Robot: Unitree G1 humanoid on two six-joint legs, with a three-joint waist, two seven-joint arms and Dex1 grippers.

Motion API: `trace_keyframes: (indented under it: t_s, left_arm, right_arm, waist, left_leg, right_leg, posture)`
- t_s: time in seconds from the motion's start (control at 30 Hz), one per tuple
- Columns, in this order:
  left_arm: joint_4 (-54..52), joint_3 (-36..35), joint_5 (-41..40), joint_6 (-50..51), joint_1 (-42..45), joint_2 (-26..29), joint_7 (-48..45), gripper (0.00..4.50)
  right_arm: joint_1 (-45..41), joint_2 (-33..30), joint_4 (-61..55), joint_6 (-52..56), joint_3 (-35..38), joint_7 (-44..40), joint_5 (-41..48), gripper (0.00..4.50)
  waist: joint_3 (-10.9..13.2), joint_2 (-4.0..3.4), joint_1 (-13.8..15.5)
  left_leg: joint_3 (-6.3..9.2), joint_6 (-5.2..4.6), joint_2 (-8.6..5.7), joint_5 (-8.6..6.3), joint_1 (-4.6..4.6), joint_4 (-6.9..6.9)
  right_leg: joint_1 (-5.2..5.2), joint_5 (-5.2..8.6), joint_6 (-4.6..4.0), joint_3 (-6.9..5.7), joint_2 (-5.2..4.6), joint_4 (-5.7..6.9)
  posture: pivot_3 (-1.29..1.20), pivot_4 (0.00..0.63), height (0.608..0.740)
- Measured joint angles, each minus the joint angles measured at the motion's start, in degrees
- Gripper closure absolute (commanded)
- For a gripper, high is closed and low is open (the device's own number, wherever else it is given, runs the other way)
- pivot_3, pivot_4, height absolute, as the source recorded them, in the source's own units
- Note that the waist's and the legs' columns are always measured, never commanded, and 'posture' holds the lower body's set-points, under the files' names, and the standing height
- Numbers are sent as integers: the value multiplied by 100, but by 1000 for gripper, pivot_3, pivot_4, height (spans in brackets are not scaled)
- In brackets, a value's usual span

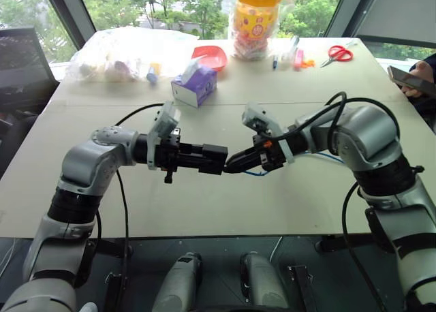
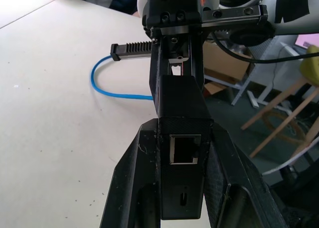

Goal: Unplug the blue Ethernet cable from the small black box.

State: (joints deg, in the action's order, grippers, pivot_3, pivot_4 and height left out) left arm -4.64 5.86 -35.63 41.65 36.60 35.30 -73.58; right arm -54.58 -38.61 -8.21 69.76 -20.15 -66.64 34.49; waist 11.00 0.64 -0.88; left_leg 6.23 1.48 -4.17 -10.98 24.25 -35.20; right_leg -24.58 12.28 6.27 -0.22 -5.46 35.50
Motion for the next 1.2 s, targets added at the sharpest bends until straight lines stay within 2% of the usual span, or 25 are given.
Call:
trace_keyframes:
  t_s: [0.17, 0.33, 0.5, 0.6, 0.7, 0.77, 0.83, 1.0, 1.03, 1.2]
  left_arm:
    - [-10, 28, 12, -71, -68, 10, -14, 3998]
    - [8, -83, 27, -161, -103, 329, -39, 3998]
    - [59, -100, 42, -245, -106, 361, 14, 3998]
    - [216, -98, 261, -517, -140, 308, 140, 3998]
    - [697, 37, 913, -1382, -244, -177, 671, 3998]
    - [1385, 222, 1606, -2234, -228, -662, 1346, 3998]
    - [1951, 362, 2056, -2757, -225, -1009, 1799, 3998]
    - [2690, 373, 2346, -3378, 3, -1537, 2203, 3998]
    - [2775, 372, 2383, -3486, 33, -1603, 2255, 3998]
    - [3292, 377, 2507, -4011, 75, -1944, 2397, 3998]
  right_arm:
    - [49, -148, -12, -364, -177, -113, -105, 4457]
    - [496, -744, 201, -539, -202, -240, -300, 4457]
    - [685, -956, 570, -954, -75, -192, -555, 4457]
    - [733, -617, 989, -1542, 232, 354, -924, 4457]
    - [681, 155, 1778, -2122, 605, 1602, -1480, 4457]
    - [658, 707, 2301, -2368, 955, 2486, -1741, 3670]
    - [646, 978, 2467, -2386, 1150, 2991, -1830, 2831]
    - [731, 1041, 2287, -2218, 1477, 3651, -2039, 242]
    - [759, 1030, 2174, -2142, 1502, 3677, -2040, 110]
    - [1207, 827, 1025, -1321, 1874, 3654, -1748, 110]
  waist:
    - [0, 0, 3]
    - [1, 1, 18]
    - [1, 1, 0]
    - [0, 1, -18]
    - [-2, 1, 16]
    - [-2, 1, 53]
    - [-1, 2, 85]
    - [-2, 0, 162]
    - [-2, 0, 155]
    - [-3, -1, 129]
  left_leg:
    - [0, 0, 0, 0, 0, 0]
    - [-1, -1, -1, -1, 6, -3]
    - [-1, -1, 1, -1, 6, -2]
    - [-4, -1, 2, -1, 3, -2]
    - [-5, 0, 0, 0, -4, -4]
    - [-5, 3, -3, 3, -2, -4]
    - [-4, 3, -5, 4, 14, -6]
    - [-5, 0, -9, 2, 21, -1]
    - [-6, -1, -10, 1, 20, -2]
    - [-7, -3, -6, 1, 17, -5]
  right_leg:
    - [0, 0, 0, 0, 0, -1]
    - [0, 4, -7, -3, -2, -8]
    - [0, 4, -8, -3, -2, -7]
    - [-2, 0, -7, -1, -1, -5]
    - [4, -6, -10, 1, -1, -4]
    - [4, -9, -11, 3, -2, -5]
    - [-12, -22, 9, 3, -1, -5]
    - [-20, -26, 15, 4, -1, -3]
    - [-19, -26, 15, 4, -1, -3]
    - [-16, -26, 15, 4, 0, -1]
  posture:
    - [0, 150, 740]
    - [0, 150, 740]
    - [0, 150, 740]
    - [0, 150, 740]
    - [0, 150, 740]
    - [0, 150, 740]
    - [0, 150, 740]
    - [0, 150, 740]
    - [0, 150, 740]
    - [0, 150, 740]
